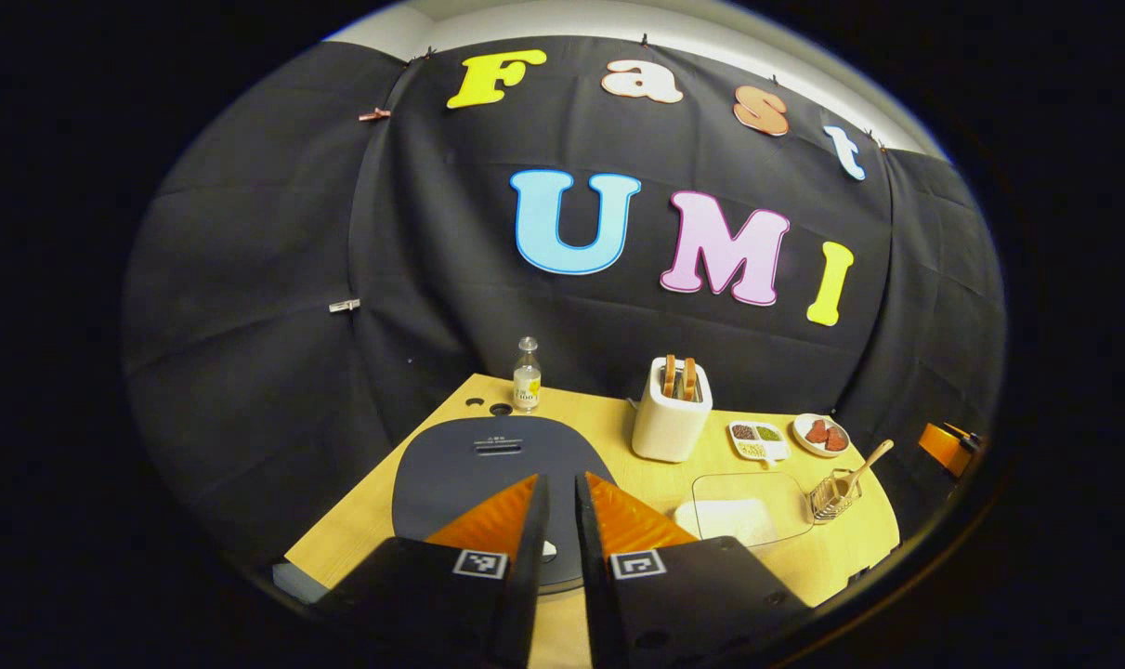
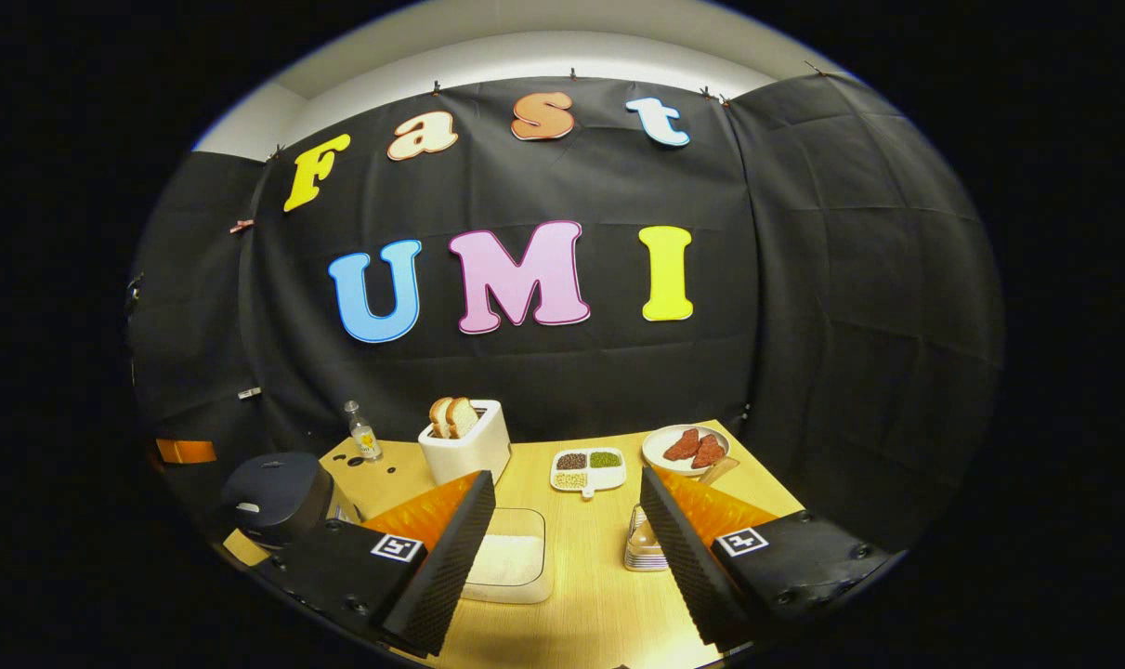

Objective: Close the left gripper, press the button to open the rice cooker; take a wooden spoon from the chopstick holder with the right hand, scoop a spoonful of rice and pour it into the rice cooker, then put the wooden spoon back into the chopstick holder.

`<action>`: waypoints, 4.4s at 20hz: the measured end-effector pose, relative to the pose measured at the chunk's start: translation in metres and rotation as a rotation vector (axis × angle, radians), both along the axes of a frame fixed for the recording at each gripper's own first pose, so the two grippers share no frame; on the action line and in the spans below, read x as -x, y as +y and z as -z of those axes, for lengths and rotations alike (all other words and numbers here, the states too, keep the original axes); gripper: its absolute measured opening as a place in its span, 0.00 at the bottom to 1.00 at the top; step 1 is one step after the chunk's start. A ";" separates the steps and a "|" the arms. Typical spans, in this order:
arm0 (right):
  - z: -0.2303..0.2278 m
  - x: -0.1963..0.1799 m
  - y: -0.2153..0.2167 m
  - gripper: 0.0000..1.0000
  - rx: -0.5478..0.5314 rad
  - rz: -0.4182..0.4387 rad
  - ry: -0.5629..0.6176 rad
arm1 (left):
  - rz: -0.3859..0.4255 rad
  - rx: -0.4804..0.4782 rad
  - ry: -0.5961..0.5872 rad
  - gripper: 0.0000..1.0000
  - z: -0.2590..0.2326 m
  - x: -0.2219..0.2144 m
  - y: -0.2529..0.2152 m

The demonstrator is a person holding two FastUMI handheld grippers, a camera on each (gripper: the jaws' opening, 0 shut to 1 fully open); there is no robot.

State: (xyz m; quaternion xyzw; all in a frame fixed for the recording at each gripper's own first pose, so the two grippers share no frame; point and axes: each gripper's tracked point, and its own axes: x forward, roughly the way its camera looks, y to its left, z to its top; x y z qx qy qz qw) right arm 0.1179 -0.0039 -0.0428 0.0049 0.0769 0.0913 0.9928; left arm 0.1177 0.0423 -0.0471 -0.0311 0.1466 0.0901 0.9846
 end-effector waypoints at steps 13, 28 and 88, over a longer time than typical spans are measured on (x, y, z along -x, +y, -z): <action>0.015 0.004 -0.021 0.98 -0.017 0.036 0.054 | -0.035 0.075 0.186 0.06 0.085 -0.015 0.019; 0.013 0.029 -0.070 0.98 0.013 0.197 0.066 | 0.015 0.030 0.268 0.07 0.105 -0.014 0.019; 0.187 -0.212 -0.158 0.64 -0.158 0.272 0.450 | -0.186 -0.002 0.103 0.96 0.047 0.050 -0.155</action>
